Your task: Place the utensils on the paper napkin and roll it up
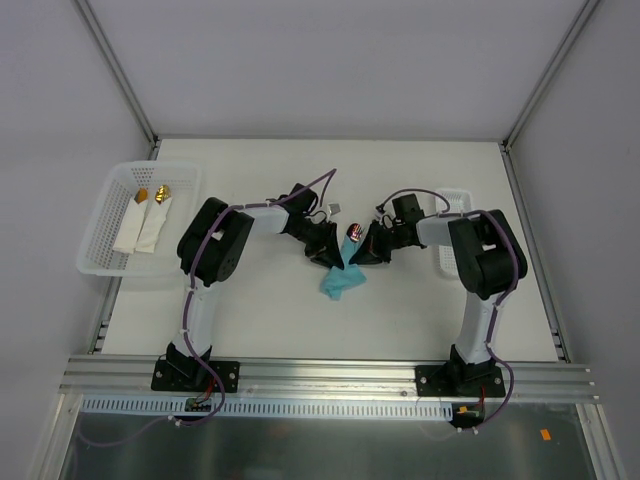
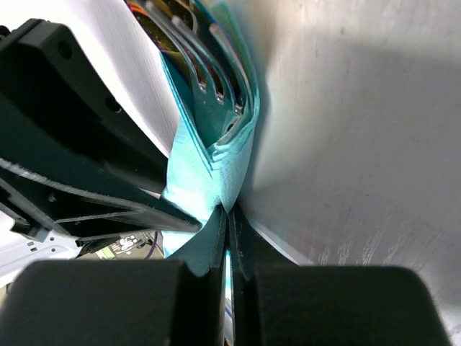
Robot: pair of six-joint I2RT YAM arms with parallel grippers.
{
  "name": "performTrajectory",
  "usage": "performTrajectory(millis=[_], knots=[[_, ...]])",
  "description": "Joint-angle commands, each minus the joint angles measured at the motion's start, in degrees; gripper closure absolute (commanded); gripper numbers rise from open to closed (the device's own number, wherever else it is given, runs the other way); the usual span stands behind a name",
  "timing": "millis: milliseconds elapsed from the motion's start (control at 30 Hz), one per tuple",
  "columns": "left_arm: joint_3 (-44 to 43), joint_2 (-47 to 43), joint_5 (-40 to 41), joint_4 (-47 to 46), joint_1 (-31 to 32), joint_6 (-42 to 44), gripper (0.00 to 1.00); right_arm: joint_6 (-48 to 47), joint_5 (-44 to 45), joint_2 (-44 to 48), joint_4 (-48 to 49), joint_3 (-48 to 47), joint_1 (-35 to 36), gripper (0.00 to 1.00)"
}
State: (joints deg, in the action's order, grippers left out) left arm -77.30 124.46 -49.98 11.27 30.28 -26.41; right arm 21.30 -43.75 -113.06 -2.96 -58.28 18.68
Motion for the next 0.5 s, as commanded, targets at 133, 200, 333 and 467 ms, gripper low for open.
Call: performTrajectory(millis=[133, 200, 333, 467], knots=[[1.53, -4.93, 3.92, 2.8, -2.24, 2.42, 0.59, -1.0, 6.48, 2.66, 1.46, 4.93, 0.13, 1.0], [1.97, -6.16, 4.01, 2.71, -2.6, 2.77, 0.55, 0.14, 5.35, 3.36, 2.52, 5.19, 0.13, 1.0], [3.55, -7.31, 4.54, 2.8, -3.12, 3.47, 0.53, 1.46, 3.93, 4.86, 4.89, 5.46, -0.04, 1.0], [4.43, -7.04, 3.75, 2.71, -3.21, 3.74, 0.51, 3.22, 2.53, 6.17, 7.44, 5.72, -0.04, 1.0]])
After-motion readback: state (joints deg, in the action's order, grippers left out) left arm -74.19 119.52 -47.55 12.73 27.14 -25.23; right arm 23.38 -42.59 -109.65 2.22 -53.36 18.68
